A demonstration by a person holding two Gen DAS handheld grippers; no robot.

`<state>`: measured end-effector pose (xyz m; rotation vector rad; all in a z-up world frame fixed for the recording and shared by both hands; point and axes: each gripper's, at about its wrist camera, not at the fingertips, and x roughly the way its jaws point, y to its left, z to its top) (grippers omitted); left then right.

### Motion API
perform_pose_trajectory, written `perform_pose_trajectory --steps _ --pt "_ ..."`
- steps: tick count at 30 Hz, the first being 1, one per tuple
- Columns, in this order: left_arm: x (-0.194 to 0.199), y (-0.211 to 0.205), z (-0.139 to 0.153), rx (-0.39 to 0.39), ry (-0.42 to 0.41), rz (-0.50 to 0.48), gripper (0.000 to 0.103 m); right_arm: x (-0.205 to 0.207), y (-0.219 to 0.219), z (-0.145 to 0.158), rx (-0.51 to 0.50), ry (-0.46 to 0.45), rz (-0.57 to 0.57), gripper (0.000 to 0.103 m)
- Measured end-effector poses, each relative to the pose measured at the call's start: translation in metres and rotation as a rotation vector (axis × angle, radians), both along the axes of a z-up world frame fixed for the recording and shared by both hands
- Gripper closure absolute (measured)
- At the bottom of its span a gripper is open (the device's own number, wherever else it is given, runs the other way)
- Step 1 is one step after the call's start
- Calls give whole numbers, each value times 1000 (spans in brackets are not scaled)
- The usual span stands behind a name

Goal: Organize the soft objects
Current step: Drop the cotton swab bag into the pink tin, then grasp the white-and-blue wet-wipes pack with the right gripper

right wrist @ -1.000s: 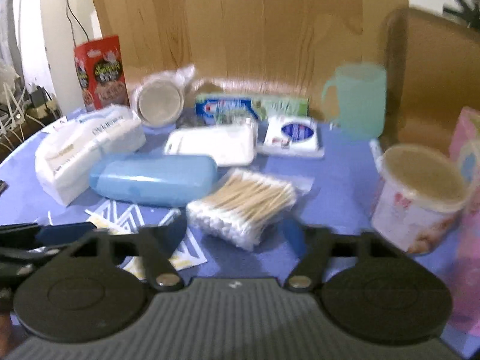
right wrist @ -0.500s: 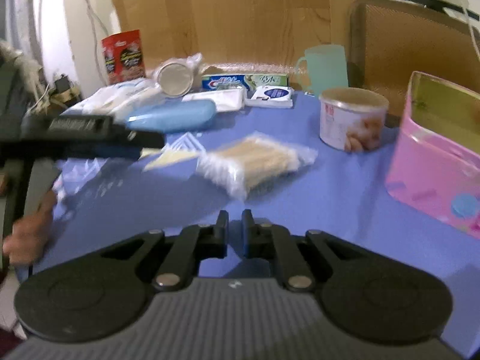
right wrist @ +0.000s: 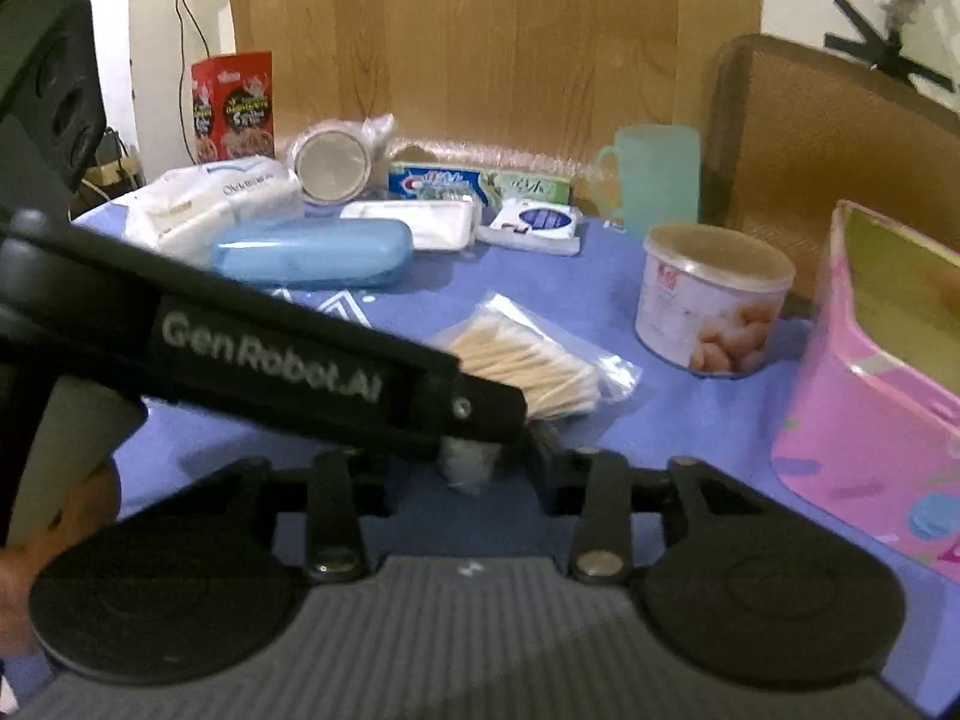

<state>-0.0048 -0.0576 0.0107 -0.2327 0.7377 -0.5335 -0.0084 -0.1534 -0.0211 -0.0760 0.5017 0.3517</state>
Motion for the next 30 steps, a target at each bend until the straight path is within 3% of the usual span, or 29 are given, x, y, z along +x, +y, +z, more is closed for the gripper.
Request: perform_pose_trajectory --steps 5,9,11,12,15,18,20,23,30 --pt "-25 -32 38 -26 -140 -96 49 -51 -14 11 -44 -243 -93 64" --pt "-18 -81 62 -20 -219 -195 40 -63 -49 25 -39 -336 -217 64" --pt "-12 -108 68 -11 -257 -226 19 -57 -71 31 -51 -343 -299 64" --pt "-10 -122 68 -7 -276 -228 15 -51 -82 33 -51 -346 -347 64" --pt "-7 -142 61 59 -306 -175 15 -24 -118 27 -84 -324 -489 38" --pt "-11 -125 50 32 -272 -173 15 -18 -146 18 -12 -254 -569 40" --pt "-18 -104 44 47 -292 -150 13 -30 -153 15 64 -267 -573 39" --pt "-20 -68 32 109 -267 -76 13 -44 -146 13 84 -305 -560 40" --pt "-6 29 0 176 -115 174 13 -42 -92 16 105 -304 -352 40"
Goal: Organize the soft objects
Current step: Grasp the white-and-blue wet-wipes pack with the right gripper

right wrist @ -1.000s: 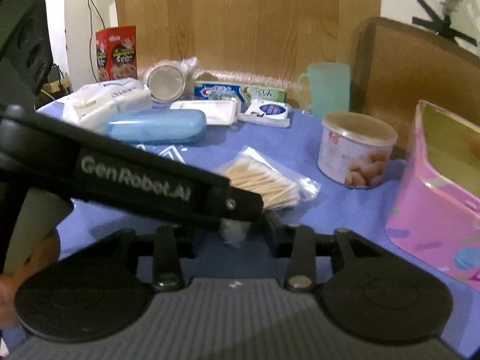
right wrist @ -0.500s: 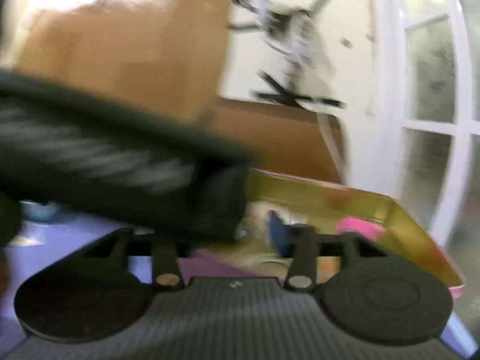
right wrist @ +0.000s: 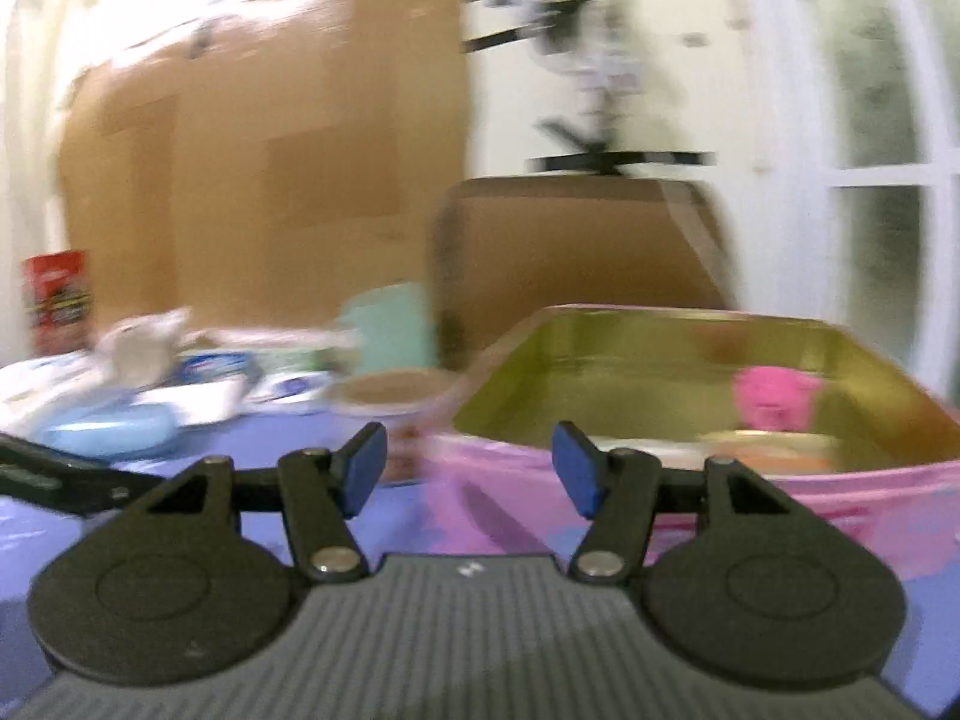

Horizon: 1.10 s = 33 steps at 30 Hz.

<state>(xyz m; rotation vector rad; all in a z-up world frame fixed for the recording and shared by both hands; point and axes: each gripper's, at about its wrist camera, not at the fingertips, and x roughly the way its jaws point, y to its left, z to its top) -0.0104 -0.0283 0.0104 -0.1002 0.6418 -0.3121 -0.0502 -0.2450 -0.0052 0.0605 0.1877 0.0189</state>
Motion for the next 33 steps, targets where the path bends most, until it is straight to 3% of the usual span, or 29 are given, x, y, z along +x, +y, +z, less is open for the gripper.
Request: perform_pose_trajectory --steps 4,6,8,13,17,20,21,22,23,25,26,27,28,31,33 --pt "4 40 -11 -26 32 123 13 28 42 9 -32 74 179 44" --pt "4 50 -11 -75 18 136 13 55 62 15 -33 122 256 50" --pt "3 49 -12 -64 9 145 12 88 80 23 -38 166 290 54" --pt "0 45 -12 -59 -8 101 12 197 113 41 -27 290 231 54" --pt "3 51 -14 -113 3 97 12 281 116 41 114 453 154 43" --pt "4 55 -14 -143 0 92 12 315 122 27 174 548 114 41" --pt "4 56 -15 -148 -1 87 12 323 127 21 171 576 114 36" --pt "5 56 -15 -154 -1 80 12 325 135 17 136 569 103 25" --pt "5 57 -15 -160 -2 74 12 326 144 15 74 555 97 21" --pt "4 58 -14 -173 -8 67 12 331 154 0 -27 585 81 22" --pt "4 59 -14 -180 -11 64 11 326 155 -4 -53 544 72 21" --pt "4 60 -14 -186 -13 63 11 324 152 -5 -38 531 71 25" --pt "3 60 -14 -192 -14 64 11 322 151 -5 -37 526 67 37" --pt "4 62 -14 -205 -14 71 11 310 144 2 -22 528 55 38" --pt "3 66 -14 -220 -18 82 11 285 142 13 -35 466 72 38"
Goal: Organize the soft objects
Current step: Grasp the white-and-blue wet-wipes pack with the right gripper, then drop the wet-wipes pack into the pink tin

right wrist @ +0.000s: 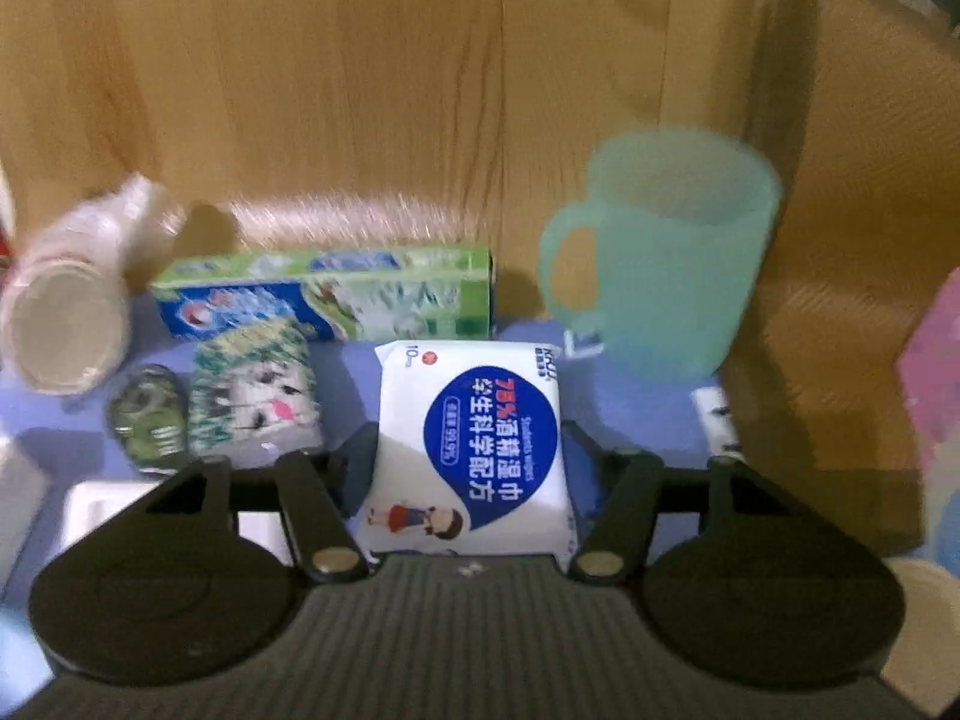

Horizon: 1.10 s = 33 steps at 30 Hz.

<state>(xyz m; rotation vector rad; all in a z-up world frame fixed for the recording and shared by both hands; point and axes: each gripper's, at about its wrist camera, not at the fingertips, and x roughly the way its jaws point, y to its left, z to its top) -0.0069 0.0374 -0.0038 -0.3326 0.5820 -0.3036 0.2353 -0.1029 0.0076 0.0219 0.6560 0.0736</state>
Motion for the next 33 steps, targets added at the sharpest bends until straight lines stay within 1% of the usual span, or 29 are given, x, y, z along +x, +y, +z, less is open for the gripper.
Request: perform_pose_trajectory --steps 3,5,7,8,10,12,14,15,17,18,19,21,23,24,26,27,28,29,30,31,33 --pt "1 10 -1 -46 6 39 11 -56 -2 15 -4 -90 89 38" --pt "4 18 -3 -84 29 64 11 -95 -9 20 8 -122 148 38" --pt "7 22 -4 -108 41 66 11 -139 -23 14 25 -134 192 37" --pt "6 21 -4 -100 40 67 11 -162 -31 9 27 -135 213 37" --pt "6 14 -3 -59 34 59 13 -206 -47 -5 8 -136 228 37" --pt "6 6 -2 -31 26 18 15 -235 -59 -17 -16 -119 205 36" --pt "5 0 -2 -9 26 -27 16 -257 -71 -27 -33 -121 151 35" --pt "5 -5 -1 2 36 -49 16 -265 -78 -32 -37 -132 110 34" --pt "3 -16 1 3 60 -96 17 -280 -92 -37 -22 -146 47 26" --pt "1 -23 2 -16 70 -126 18 -287 -100 -39 3 -147 33 13" --pt "-2 -32 4 -38 82 -170 20 -293 -107 -41 31 -144 25 8" --pt "-8 -56 10 -49 93 -266 23 -302 -118 -42 70 -138 42 8" --pt "-12 -82 13 -16 106 -335 29 -309 -122 -46 69 -149 74 8" --pt "-11 -94 13 1 121 -358 30 -309 -119 -47 59 -156 92 8" --pt "-5 -115 7 21 181 -397 35 -309 -114 -48 45 -162 124 8" --pt "-5 -124 5 33 169 -400 35 -307 -112 -48 34 -158 142 13" --pt "-5 -132 5 59 156 -409 41 -307 -108 -48 7 -168 153 21" --pt "-6 -140 4 76 146 -412 46 -305 -106 -48 -11 -172 166 21" --pt "-7 -145 5 76 156 -413 48 -306 -105 -48 -6 -175 178 22" --pt "-9 -149 7 56 170 -427 49 -308 -106 -48 -3 -186 183 25" --pt "-14 -153 15 64 147 -437 50 -315 -110 -47 -11 -222 149 28"
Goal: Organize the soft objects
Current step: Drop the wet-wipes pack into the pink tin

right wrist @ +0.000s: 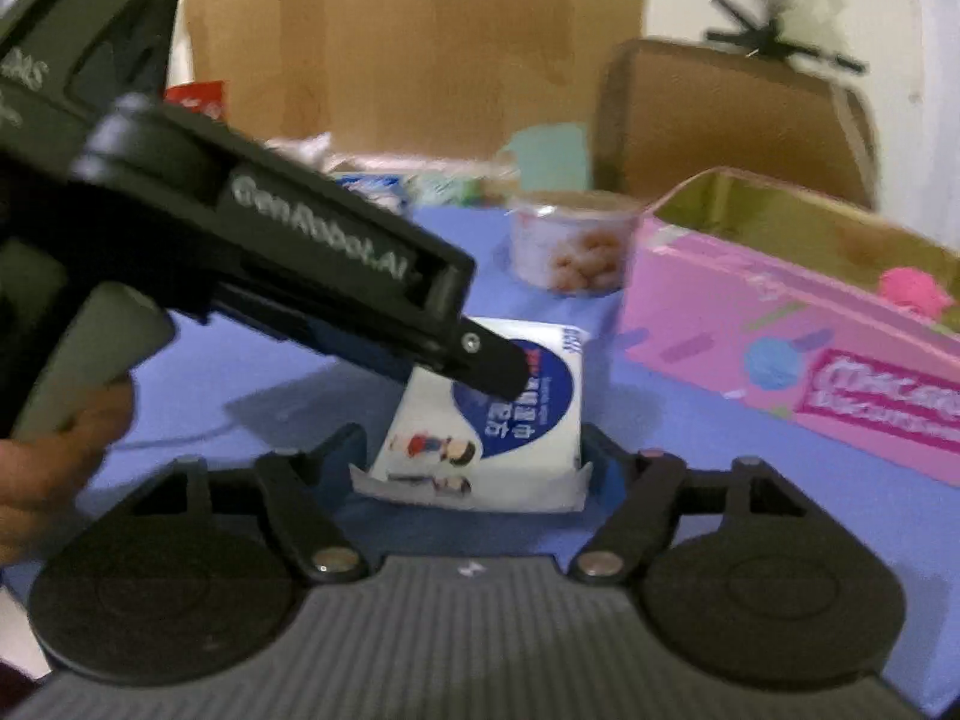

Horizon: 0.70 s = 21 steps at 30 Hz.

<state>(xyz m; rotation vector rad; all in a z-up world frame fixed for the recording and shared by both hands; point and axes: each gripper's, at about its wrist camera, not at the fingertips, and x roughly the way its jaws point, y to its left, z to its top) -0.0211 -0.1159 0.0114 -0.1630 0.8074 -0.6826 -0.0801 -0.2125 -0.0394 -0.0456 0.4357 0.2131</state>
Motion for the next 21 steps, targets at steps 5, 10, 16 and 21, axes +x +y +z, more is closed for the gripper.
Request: perform_pose_trajectory --steps 5,10,16,21 --pt "-5 -25 39 1 -145 -55 50 -14 -26 18 86 -146 -58 28" --pt "17 -72 65 3 -223 -103 49 -1 -54 37 100 -238 -159 28" --pt "54 -129 63 90 -343 -41 22 68 -88 45 109 -254 -350 20" --pt "42 -95 53 10 -310 -41 21 68 -119 30 231 -219 -453 21"
